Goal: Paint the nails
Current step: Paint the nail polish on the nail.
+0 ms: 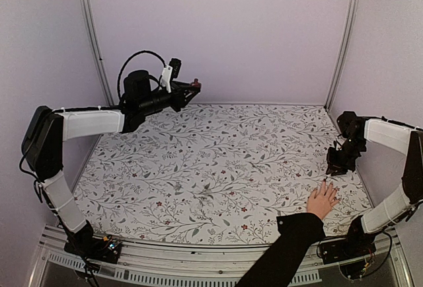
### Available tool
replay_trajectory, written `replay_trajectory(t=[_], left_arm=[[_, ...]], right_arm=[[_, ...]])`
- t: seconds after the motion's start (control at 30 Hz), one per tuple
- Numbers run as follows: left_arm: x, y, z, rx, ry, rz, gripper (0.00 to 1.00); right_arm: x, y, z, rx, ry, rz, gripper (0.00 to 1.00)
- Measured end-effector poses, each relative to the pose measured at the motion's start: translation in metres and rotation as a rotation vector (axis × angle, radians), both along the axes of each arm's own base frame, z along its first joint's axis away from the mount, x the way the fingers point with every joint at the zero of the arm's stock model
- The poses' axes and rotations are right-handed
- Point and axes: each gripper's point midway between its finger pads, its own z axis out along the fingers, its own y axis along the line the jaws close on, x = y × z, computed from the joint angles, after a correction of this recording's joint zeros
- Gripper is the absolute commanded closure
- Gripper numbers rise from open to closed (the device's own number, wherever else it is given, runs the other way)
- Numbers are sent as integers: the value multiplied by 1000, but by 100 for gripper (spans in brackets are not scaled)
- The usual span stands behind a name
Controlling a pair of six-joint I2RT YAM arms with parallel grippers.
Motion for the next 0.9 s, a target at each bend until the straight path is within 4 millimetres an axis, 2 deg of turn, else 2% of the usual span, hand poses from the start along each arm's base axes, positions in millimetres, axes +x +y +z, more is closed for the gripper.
replay_trajectory(t=[0.9], left_arm=[[1, 0, 0, 0, 1, 4, 100]], right_arm=[[-1, 0, -3, 0, 13, 3, 100]])
